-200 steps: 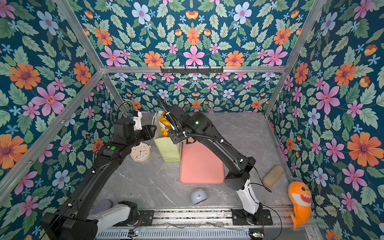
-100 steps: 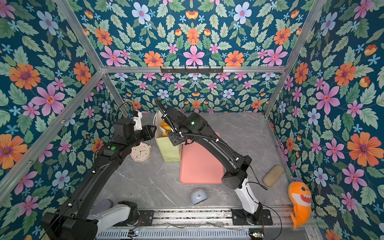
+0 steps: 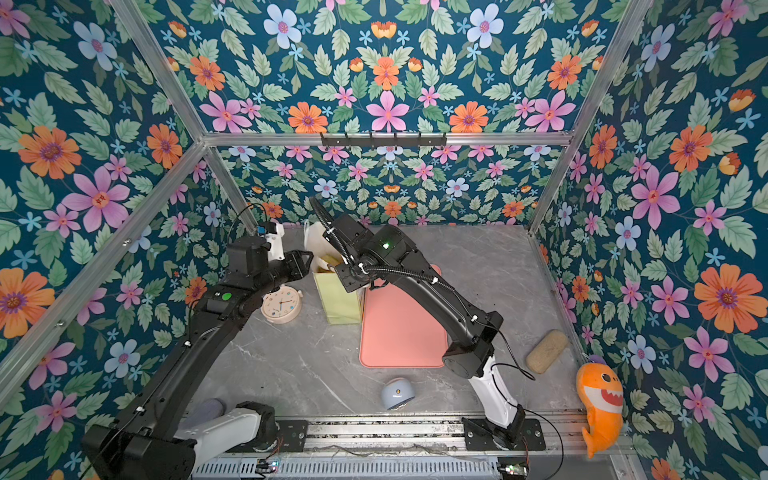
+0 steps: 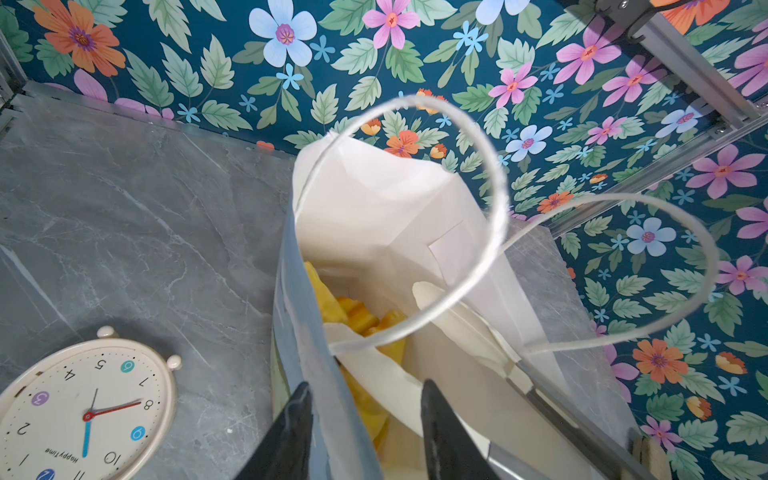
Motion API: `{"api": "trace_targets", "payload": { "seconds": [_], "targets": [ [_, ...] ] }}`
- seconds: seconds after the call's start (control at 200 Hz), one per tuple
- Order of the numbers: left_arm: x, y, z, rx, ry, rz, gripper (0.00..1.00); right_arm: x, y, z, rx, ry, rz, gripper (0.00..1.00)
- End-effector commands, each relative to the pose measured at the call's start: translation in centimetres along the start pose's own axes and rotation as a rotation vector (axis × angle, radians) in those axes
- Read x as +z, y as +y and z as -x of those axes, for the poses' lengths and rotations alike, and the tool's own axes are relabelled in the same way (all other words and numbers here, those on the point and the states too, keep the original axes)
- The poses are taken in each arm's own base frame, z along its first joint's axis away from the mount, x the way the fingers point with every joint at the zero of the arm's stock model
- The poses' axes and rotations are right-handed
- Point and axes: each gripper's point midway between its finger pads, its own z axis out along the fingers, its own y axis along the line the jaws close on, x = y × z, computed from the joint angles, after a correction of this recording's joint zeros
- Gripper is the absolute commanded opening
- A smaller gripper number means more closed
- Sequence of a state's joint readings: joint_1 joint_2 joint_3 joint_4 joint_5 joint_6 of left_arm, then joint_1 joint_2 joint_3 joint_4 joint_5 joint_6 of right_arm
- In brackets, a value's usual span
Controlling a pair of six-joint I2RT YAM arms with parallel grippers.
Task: Place the fake bread into the paper bag
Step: 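Open the tongs and lift them out of the bag with the right gripper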
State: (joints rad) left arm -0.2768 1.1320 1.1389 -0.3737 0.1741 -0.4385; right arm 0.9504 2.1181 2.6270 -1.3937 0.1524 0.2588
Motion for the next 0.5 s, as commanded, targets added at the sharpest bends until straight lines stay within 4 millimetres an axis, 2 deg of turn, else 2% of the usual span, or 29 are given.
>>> {"api": "trace_targets", "payload": {
  "seconds": [0.0,0.265,0.42,0.495],
  "targets": [
    [-0.3,-0.2,0.6,0.002,-0.022,-0.002,0.44,-1.2,0.0,0.3,0.008,-0.023,0.008,0.48],
    [-0.6,-0.4,1.0,0.008,-0.034,-0.002,0.44,-3.6,0.3,0.9,0.006,-0.072,0.053,0.49],
    [-1.0,-0.5,1.5,0.011,-0.047,-0.003,0.44,-6.6,0.5,1.5,0.011,-0.133,0.099,0.49],
    [-1.3,-0.6,1.8,0.012,-0.058,-0.004,0.44,-8.8,0.2,1.8,0.014,-0.181,0.113,0.48]
  ]
}}
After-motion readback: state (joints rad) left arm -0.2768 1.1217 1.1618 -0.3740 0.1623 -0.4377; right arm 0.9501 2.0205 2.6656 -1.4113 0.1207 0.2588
